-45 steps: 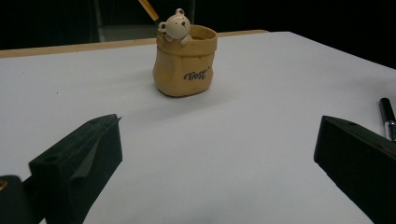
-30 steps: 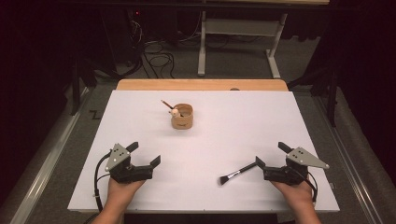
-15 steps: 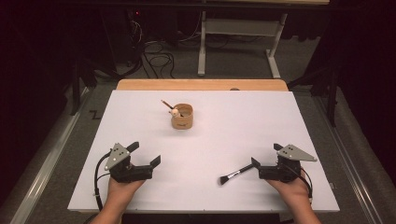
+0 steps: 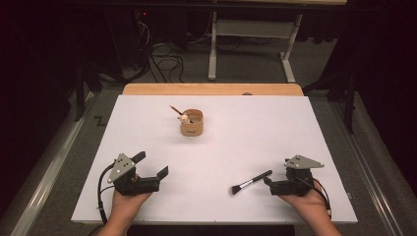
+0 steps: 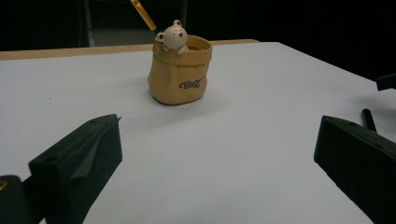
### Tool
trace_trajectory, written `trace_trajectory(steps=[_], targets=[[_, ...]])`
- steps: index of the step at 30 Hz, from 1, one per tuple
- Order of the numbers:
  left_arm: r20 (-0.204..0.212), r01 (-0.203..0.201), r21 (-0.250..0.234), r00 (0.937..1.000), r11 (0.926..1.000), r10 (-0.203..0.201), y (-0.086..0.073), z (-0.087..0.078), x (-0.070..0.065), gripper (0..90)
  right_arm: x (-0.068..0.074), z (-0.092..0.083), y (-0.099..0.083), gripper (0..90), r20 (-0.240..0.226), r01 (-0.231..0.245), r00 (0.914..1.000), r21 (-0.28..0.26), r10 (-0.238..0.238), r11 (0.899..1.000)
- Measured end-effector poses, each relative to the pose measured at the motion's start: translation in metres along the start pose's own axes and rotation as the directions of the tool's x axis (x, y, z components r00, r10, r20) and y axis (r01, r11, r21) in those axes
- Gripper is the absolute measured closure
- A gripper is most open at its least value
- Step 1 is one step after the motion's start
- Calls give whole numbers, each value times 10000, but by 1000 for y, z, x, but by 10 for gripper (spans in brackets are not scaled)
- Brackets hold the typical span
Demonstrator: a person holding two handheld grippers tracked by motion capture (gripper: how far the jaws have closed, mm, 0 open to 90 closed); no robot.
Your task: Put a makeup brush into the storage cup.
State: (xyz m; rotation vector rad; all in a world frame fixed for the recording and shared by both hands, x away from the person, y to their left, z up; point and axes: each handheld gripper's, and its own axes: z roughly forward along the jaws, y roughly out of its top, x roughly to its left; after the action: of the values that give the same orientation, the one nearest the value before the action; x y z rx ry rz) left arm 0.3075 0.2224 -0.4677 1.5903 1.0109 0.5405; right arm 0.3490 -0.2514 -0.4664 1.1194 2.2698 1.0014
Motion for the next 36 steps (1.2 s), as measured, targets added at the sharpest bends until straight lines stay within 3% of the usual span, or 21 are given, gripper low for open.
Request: trace_trajectory(steps=[8,16,31,36], targets=[[33,-22,102,10000,9999,21,-1,2,0,20,-2,-6,3,4,-216,193,9996,926,-174,9955],[127,-13,158,9999,9999,11,-1,3,-1,21,0,-9,5,4,-438,503,9981,1856,-428,9813],[316,80,219,9995,9997,-87,-1,3,-1,22,8,-9,9,4,-952,1090,9920,3197,-825,9412],[444,66,233,9990,9997,-76,-2,3,-1,22,12,-9,12,4,-1066,1317,9894,3710,-988,9193]])
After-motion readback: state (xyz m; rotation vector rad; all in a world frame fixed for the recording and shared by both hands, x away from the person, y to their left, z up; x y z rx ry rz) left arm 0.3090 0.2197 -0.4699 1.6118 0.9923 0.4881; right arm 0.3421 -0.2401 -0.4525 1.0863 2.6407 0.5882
